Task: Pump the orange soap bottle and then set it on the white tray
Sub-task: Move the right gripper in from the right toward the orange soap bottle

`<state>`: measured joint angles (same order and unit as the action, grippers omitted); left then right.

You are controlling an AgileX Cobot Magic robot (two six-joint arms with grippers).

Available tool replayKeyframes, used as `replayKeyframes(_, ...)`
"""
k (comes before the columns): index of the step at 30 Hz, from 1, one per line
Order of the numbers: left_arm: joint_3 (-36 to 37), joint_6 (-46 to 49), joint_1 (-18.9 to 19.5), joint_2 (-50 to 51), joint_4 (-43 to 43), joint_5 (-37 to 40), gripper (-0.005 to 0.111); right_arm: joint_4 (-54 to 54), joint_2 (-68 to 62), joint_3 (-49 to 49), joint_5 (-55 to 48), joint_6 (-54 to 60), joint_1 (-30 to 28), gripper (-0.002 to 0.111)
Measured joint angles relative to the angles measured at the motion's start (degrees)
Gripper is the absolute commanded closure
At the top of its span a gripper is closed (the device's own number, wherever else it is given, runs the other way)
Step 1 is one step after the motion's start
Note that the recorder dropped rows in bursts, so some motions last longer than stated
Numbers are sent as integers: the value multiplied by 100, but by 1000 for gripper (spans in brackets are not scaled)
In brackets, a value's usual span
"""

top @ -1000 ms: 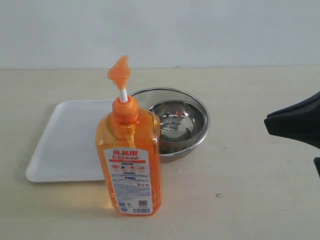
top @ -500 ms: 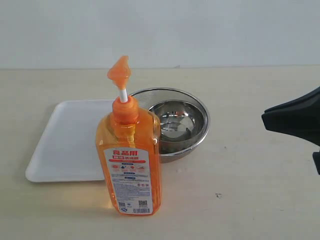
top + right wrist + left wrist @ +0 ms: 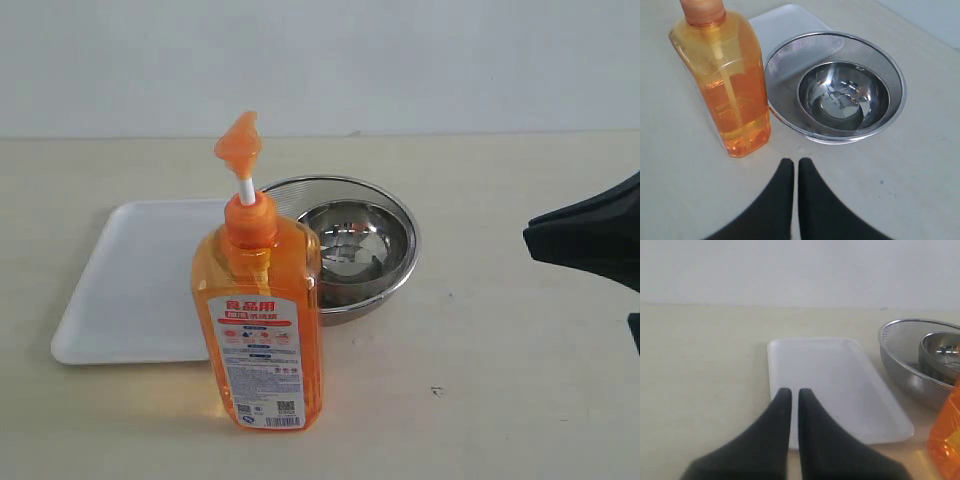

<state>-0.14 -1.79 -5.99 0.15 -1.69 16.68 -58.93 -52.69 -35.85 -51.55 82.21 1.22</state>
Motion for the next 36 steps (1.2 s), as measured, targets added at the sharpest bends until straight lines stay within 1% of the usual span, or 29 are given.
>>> replayKeyframes(11,0,0,0,0,0,-1124,102,-18,0,0,0,34,0,108)
replayKeyframes(21,0,-11,0,0,0,-1668,102,-61,0,0,-11,168,0,108)
replayKeyframes(24,0,-306,0,0,0,-1812,102,-91,0,0,-11,199,0,108)
replayKeyframes(30,0,-1500,0,0,0,-2098,102,-180,-344,0,-228,318,0,108)
replayKeyframes(36,0,-1906,0,0,0,-2174,102,-363,-917,-229,-394,459,0,108)
